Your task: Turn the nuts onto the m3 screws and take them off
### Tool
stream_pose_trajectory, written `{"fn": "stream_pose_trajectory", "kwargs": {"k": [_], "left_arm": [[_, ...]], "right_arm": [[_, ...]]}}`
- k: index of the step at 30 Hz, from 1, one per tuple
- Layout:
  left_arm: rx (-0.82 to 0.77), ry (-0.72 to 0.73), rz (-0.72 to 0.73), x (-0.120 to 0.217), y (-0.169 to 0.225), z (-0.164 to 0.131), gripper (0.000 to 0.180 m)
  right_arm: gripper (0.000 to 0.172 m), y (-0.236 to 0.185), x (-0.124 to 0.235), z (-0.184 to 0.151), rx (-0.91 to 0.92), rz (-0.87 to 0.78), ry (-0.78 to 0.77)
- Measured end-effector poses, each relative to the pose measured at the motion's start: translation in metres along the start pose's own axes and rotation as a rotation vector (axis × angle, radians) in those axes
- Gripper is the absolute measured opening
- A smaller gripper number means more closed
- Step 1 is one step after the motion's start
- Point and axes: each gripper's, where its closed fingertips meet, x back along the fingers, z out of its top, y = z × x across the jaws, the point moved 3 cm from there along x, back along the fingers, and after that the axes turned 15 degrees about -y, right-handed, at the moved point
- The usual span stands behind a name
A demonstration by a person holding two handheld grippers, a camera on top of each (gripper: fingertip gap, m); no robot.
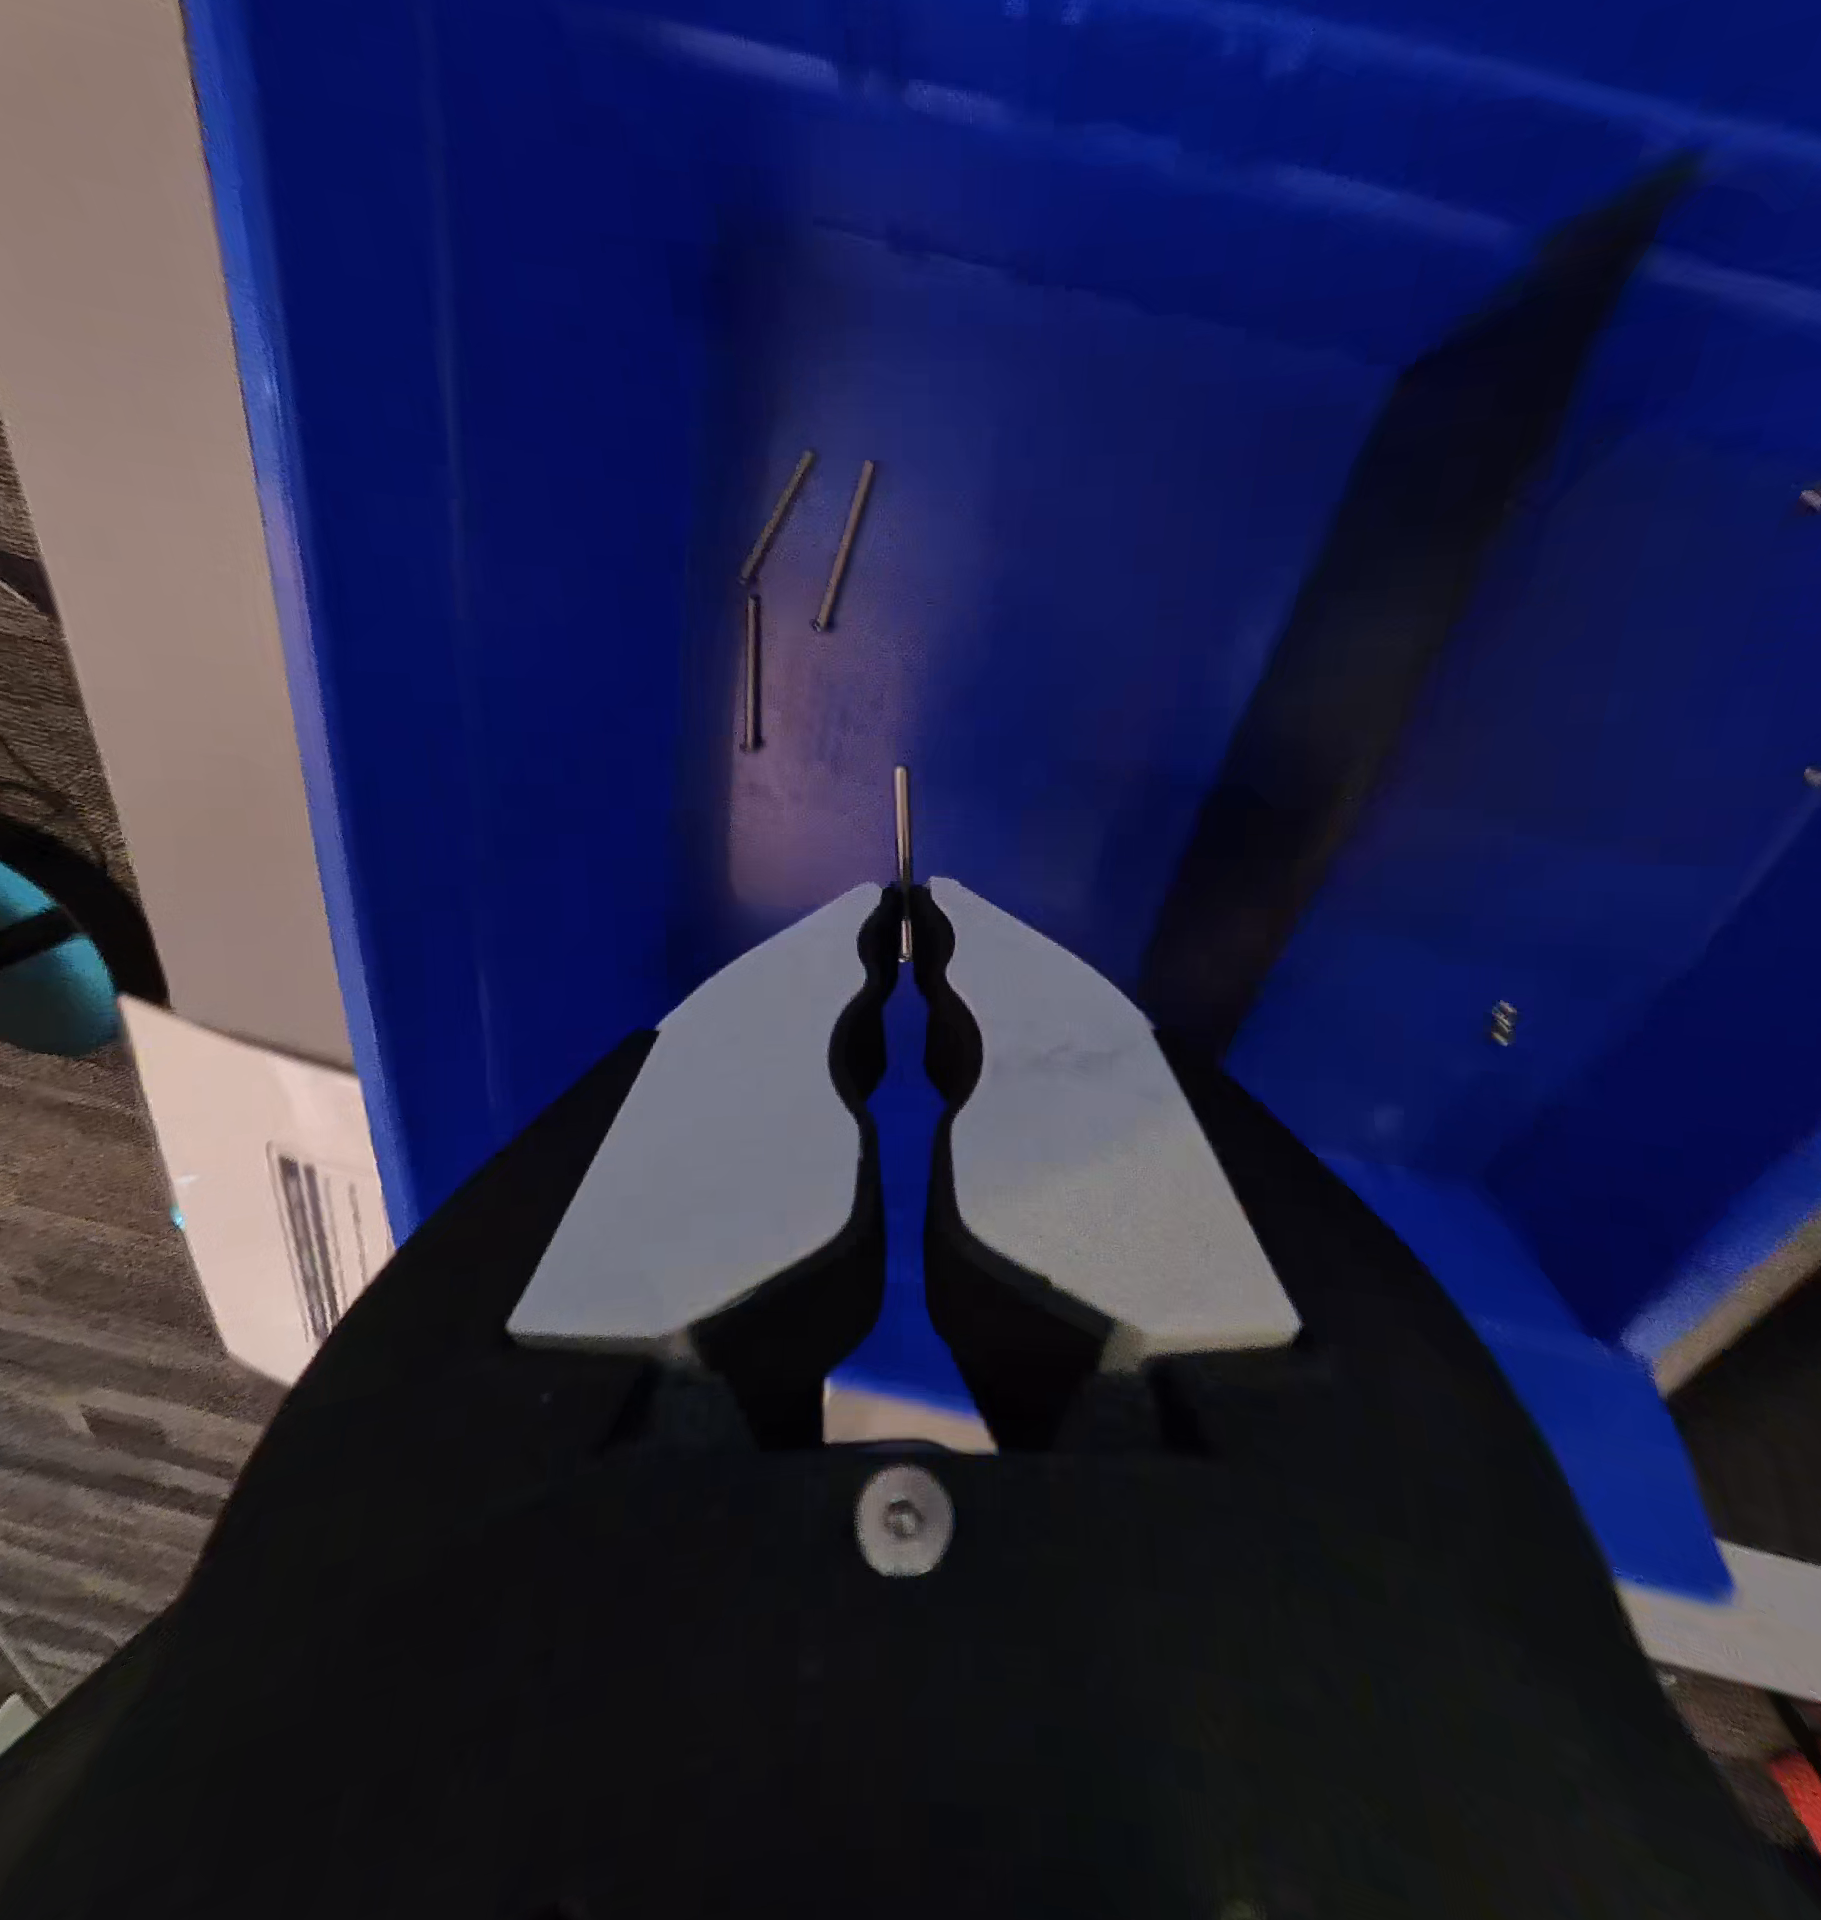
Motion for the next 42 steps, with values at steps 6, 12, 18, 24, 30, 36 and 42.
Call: {"fn": "stream_pose_trajectory", "kwargs": {"k": [6,12,18,24,30,36,42], "left_arm": [[-0.038,0.099,0.046,0.061,0.066,-0.029,0.002],[-0.181,0.158,0.079,0.090,0.166,-0.021,0.002],[-0.371,0.189,0.090,0.079,0.265,0.033,0.002],[-0.537,0.147,0.080,0.041,0.335,0.102,0.002],[-0.539,0.131,0.025,0.016,0.362,0.147,0.002],[-0.489,0.136,0.009,0.006,0.369,0.161,0.002],[-0.493,0.146,-0.014,0.005,0.373,0.164,0.002]], "right_arm": [[0.000,0.000,-0.001,0.000,-0.007,0.021,-0.007],[0.000,-0.002,-0.001,0.000,-0.013,0.065,-0.008],[0.000,-0.006,-0.001,-0.001,0.010,0.070,-0.010],[0.000,-0.006,-0.001,-0.001,0.010,0.073,-0.007],[0.000,-0.008,-0.002,-0.001,0.023,0.076,-0.013],[0.000,-0.009,-0.003,-0.002,0.024,0.084,-0.019],[0.000,-0.009,-0.003,-0.002,0.026,0.085,-0.021]]}}
